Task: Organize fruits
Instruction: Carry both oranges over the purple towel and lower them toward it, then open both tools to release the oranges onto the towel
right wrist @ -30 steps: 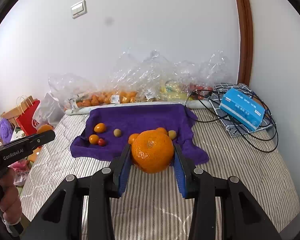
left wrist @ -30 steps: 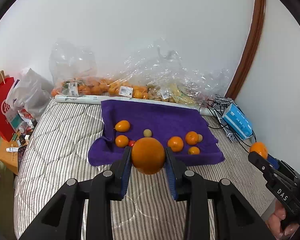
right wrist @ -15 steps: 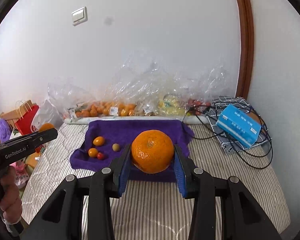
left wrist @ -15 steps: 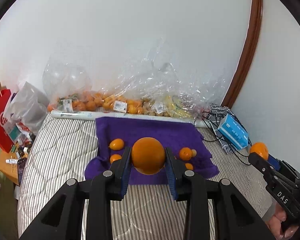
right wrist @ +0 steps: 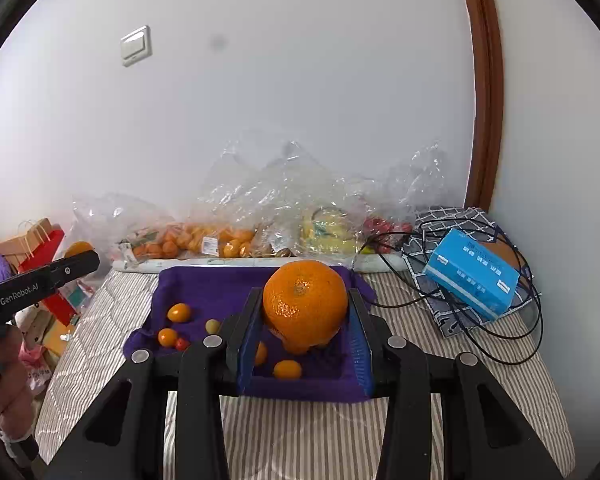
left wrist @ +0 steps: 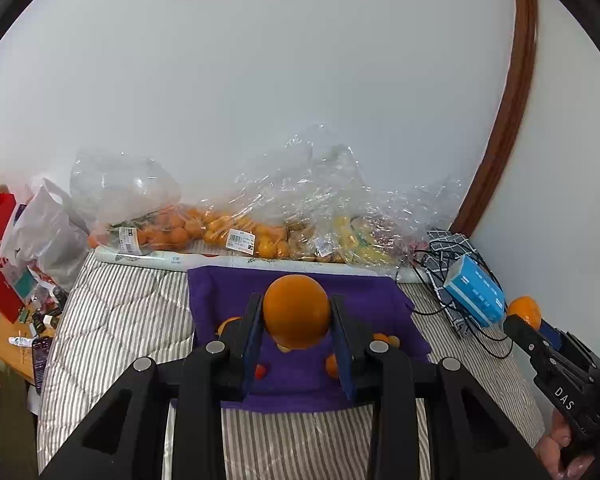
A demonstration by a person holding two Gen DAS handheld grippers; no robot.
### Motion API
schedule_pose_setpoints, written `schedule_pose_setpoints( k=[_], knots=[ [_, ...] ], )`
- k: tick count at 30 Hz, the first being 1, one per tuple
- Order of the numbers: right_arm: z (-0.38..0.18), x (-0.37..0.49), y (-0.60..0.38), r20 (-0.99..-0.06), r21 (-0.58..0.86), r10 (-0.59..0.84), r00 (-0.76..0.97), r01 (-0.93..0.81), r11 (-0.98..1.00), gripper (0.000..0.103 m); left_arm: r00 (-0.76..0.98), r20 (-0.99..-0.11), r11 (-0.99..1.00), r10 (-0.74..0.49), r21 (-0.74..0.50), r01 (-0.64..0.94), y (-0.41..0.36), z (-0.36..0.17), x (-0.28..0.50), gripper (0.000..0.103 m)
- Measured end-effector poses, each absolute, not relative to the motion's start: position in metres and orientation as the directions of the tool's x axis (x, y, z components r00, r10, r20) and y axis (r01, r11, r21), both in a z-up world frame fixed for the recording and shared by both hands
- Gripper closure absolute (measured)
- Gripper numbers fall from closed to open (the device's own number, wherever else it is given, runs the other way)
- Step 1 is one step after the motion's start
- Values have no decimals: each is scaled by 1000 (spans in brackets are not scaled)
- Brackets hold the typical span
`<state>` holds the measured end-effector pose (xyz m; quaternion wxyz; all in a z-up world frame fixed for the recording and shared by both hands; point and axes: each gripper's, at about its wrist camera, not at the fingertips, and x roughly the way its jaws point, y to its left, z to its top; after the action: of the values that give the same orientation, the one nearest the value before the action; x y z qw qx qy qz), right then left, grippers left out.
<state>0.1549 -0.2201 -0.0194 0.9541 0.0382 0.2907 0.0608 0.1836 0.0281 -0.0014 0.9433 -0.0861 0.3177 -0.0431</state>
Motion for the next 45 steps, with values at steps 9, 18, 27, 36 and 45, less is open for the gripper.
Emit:
schedule_pose_setpoints(
  k=[9, 18, 27, 36, 45],
  knots=[
    [-39, 185, -211, -566, 93, 145, 811, -112, 989, 63, 777, -613, 974, -144, -227, 1, 39, -25, 217, 73],
    [-63, 208, -206, -588, 76, 139, 797, -117, 990, 63, 758, -643, 981, -109, -191, -21, 47, -48, 231, 73],
    [-75, 221, -233, -590, 92, 107, 800, -65, 994, 63, 743, -660, 980, -110, -195, -28, 54, -63, 240, 73],
    [-107, 242, -238, -632, 120, 129, 764, -68, 990, 63, 700, -705, 977, -115, -209, -49, 57, -94, 258, 73],
    [-157, 253, -233, -715, 139, 155, 682, -80, 987, 63, 635, -763, 976, -125, -209, -60, 54, -136, 277, 73]
  ],
)
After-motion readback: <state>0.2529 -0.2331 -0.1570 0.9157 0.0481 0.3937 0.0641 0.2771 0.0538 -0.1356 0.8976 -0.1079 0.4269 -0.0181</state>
